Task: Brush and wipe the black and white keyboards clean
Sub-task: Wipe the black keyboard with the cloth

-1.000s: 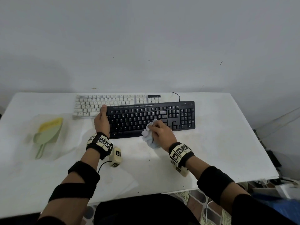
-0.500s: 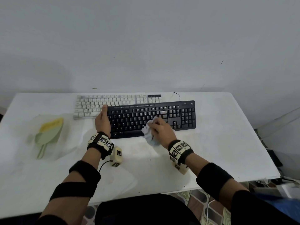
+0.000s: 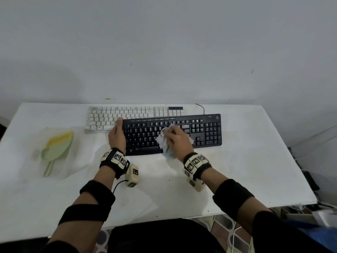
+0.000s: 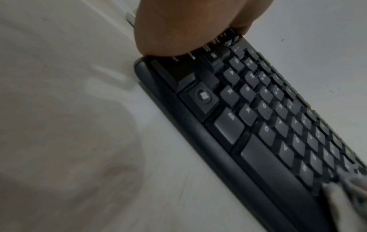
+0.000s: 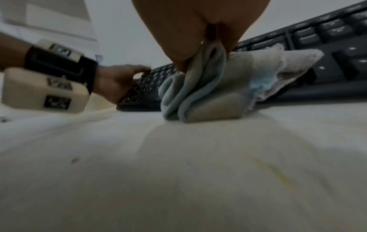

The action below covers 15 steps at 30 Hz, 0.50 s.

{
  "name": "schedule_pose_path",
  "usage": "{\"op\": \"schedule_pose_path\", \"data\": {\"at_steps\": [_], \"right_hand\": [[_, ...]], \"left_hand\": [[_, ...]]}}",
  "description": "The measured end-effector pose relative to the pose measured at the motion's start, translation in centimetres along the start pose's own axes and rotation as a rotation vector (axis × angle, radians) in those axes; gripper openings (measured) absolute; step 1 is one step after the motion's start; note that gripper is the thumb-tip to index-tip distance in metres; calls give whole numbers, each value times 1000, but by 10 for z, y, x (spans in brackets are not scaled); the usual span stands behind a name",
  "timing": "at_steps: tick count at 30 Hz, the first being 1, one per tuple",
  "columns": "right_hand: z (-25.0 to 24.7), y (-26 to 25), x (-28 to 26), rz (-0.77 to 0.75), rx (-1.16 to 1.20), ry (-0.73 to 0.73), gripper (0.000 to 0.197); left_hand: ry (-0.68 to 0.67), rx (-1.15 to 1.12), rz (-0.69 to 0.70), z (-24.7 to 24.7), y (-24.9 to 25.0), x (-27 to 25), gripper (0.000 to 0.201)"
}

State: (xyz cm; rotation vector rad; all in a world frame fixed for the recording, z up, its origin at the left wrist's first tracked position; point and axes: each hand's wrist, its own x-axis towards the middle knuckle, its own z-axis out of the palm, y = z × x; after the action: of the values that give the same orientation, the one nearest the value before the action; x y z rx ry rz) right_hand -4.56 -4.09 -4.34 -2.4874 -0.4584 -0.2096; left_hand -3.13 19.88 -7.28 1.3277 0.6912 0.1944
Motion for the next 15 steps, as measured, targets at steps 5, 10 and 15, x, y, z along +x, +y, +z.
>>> {"op": "schedule_pose_path", "data": {"at_steps": [5, 10, 15], "right_hand": [[-6, 11, -17, -107, -27, -90, 26], [-19, -5, 26, 76, 70, -5, 29], [-14, 0, 20, -22, -73, -158, 25]], "left_hand": [[-16, -14, -20, -3, -1, -1, 76], [5, -4, -36, -1, 3, -4, 60], [-12, 19, -25, -3, 1, 0, 55]]}}
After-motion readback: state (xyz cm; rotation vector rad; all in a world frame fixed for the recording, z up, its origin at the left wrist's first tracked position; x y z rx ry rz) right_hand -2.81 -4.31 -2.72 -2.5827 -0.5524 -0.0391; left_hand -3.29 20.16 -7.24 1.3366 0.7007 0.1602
